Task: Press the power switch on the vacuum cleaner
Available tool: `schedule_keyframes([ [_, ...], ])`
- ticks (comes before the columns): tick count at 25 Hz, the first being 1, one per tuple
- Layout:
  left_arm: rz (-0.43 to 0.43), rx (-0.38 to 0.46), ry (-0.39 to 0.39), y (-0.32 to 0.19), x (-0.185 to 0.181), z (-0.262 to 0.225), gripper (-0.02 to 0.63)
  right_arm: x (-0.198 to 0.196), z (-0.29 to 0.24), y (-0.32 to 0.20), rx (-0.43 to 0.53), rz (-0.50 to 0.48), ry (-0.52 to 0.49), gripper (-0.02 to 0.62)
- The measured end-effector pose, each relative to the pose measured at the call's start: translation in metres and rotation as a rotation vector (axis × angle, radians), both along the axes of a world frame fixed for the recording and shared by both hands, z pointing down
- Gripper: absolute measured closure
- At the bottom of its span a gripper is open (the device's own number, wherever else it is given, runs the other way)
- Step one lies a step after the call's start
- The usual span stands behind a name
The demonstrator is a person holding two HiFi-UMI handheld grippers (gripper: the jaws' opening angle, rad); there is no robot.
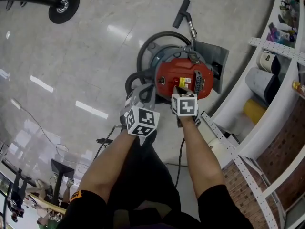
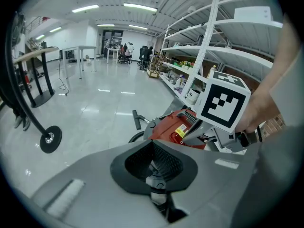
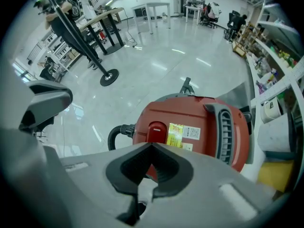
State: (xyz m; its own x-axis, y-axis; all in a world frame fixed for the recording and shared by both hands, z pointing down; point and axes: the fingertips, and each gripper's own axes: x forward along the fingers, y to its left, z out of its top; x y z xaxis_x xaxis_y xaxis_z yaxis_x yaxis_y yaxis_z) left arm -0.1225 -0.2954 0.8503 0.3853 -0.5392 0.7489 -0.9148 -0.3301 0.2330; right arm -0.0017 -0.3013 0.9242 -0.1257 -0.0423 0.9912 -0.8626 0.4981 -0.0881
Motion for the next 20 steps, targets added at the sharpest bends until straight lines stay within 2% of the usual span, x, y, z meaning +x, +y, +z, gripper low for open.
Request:
schedule_keyframes([
  [6,0.028,0.009,-0.017,0.001,0.010,-0.019,0.591,-0.003,-0.025,0.017,0.034,0.026,-0.055,0.603],
  [14,0.095,0.035,-0.021,0.036,0.049,-0.045,0.591,0.036,-0.043,0.073,0.079,0.049,-0.072,0.603],
  [16,0.083,0.045,-0.027,0.051,0.056,-0.056,0.591,0.049,-0.052,0.087,0.101,0.043,-0.076,0.603],
  [20,-0.003,0.057,-0.012,0.080,0.067,-0.081,0.591,0.076,-0.084,0.107,0.174,0.037,-0.104,0.603],
])
